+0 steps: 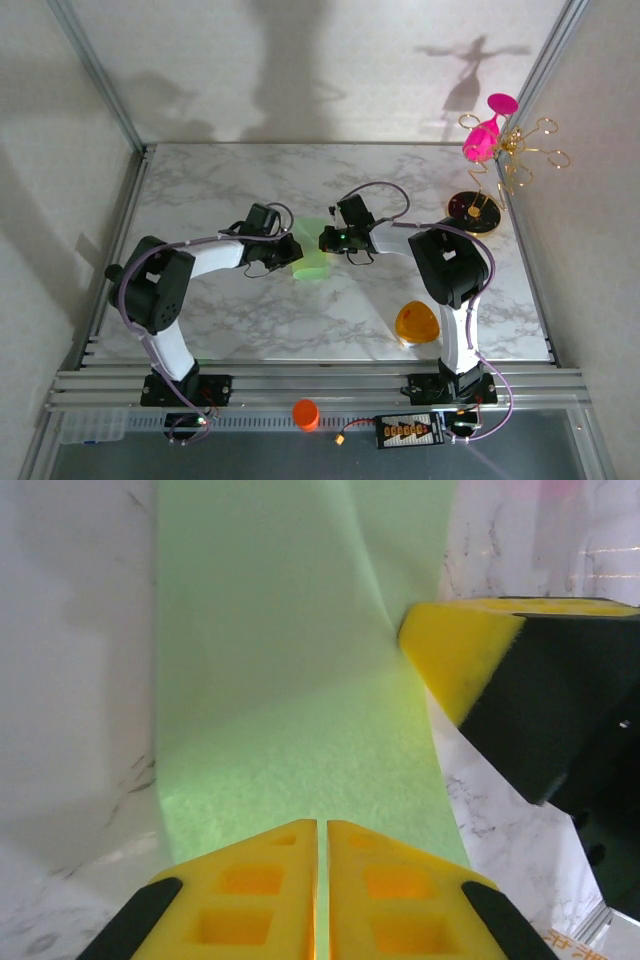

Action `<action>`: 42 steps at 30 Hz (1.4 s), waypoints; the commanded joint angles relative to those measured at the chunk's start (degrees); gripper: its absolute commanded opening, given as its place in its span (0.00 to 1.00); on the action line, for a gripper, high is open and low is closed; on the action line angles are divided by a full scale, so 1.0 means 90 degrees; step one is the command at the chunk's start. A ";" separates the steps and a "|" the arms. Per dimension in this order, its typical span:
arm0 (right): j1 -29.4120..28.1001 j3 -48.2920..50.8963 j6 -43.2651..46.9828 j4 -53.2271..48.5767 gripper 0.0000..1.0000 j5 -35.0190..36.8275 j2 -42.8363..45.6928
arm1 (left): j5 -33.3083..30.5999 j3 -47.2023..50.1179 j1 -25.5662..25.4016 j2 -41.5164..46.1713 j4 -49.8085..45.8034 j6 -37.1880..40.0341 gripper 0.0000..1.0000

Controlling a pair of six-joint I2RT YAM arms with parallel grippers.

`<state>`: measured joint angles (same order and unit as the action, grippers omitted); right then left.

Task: Fold a paper plane with a square sheet of paper (pick it up from the middle)

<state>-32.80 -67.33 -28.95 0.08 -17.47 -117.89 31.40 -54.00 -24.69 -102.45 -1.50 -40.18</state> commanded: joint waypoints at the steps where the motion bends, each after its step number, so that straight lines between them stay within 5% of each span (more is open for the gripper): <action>1: 0.0181 0.0710 0.0111 -0.2052 0.04 0.1824 -0.1091 | 0.0117 -0.0120 -0.0046 -0.0293 0.0048 -0.0071 0.12; 13: 0.0187 0.0715 0.0131 -0.2059 0.04 0.1854 -0.1128 | -0.0221 0.0735 0.0270 0.0029 -0.1198 0.1134 0.12; 23: 0.0186 0.0641 0.0142 -0.2036 0.04 0.1807 -0.1162 | 0.0388 0.0474 0.0385 0.0780 -0.0445 0.0625 0.12; 35: 0.0182 0.0636 0.0101 -0.2005 0.04 0.1737 -0.1159 | 0.0105 -0.0139 0.0050 -0.0462 -0.0049 0.0089 0.11; 42: 0.0186 0.0687 0.0096 -0.1981 0.04 0.1737 -0.1169 | -0.0189 0.0591 0.0449 -0.0415 -0.0427 0.0202 0.11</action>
<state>-32.84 -67.33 -28.95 0.10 -17.41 -117.91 33.54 -52.62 -22.85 -106.28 1.08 -39.03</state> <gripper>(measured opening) 0.059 0.108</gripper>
